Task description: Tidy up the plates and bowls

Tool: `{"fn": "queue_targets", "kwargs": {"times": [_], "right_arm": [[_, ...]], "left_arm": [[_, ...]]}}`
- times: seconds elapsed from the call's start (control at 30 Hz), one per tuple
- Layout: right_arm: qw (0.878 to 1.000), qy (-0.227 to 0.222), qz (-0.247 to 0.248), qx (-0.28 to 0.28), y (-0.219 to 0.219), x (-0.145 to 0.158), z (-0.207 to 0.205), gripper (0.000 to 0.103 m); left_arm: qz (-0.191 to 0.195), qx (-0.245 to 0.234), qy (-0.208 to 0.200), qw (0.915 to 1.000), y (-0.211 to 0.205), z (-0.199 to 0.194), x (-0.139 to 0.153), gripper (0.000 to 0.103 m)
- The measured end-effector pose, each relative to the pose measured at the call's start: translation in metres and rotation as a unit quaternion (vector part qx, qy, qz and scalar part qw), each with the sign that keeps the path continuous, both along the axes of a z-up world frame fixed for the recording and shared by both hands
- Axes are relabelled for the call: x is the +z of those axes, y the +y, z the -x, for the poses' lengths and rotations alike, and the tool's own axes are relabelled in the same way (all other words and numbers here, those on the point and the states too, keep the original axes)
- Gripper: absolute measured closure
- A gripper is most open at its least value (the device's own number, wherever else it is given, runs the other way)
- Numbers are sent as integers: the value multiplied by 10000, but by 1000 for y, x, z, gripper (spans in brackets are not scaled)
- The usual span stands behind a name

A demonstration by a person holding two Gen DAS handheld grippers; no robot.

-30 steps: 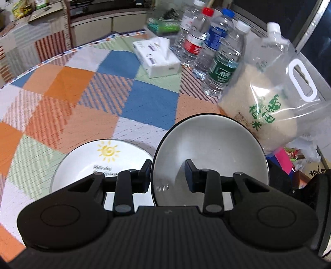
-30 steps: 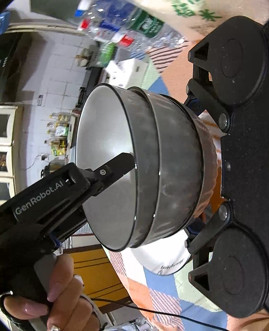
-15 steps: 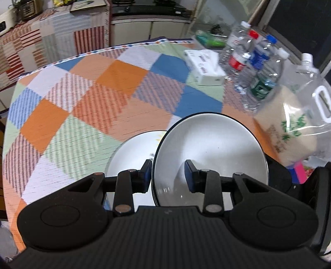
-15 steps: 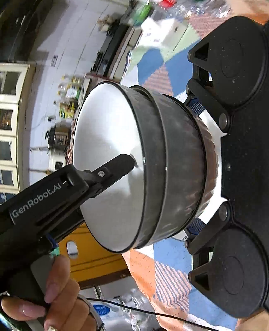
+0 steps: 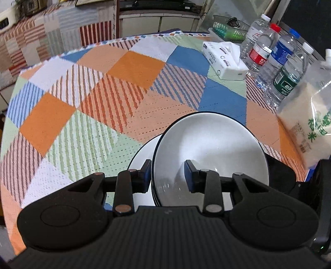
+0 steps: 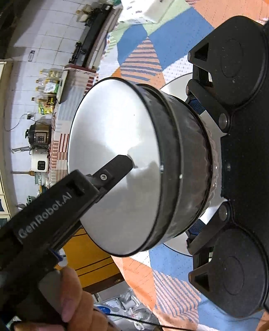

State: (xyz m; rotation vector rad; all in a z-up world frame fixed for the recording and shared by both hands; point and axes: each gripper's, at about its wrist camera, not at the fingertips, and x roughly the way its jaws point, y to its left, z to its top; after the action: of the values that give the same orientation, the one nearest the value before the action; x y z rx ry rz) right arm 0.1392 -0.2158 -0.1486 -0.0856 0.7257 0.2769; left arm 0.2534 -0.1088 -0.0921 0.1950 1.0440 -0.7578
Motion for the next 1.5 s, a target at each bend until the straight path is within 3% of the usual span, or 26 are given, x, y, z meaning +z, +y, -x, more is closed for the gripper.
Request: {"fn": "queue_targets", "kwargs": {"times": [0.1,0.43,0.6,0.8,0.93,1.1,1.23,1.33,1.5], "right_arm": [[9995,67,287,57,7,-5,-1,6],[9996,169,243,38,5,-4,-13,6],[9979,491,196,-374,4,-4,-13,5],[9970,248,229,-704,5,11,22,6],[9967,27,162,-793,1,35,47,6],[9905,-245,-61,-1353,-14,62,71,5],[9832,-383,-84,-1782,-25,79,87,5],[9768,-438,-27,-2094,-27,92,94,5],[9735,-424,28,-2248,-24,108,106,5]], "left_arm": [[46,112,9,9999,1,0,-7,71],[204,484,99,9986,6,-4,-13,71],[406,786,114,9960,14,-2,-11,71],[671,1321,-249,9886,36,10,7,68],[834,1524,-442,9838,53,30,27,65],[918,1591,-767,9800,70,65,59,62],[865,1522,-1028,9792,78,97,84,62],[893,1385,-996,9813,84,119,94,62],[715,1464,-1168,9797,93,154,104,62]]}}
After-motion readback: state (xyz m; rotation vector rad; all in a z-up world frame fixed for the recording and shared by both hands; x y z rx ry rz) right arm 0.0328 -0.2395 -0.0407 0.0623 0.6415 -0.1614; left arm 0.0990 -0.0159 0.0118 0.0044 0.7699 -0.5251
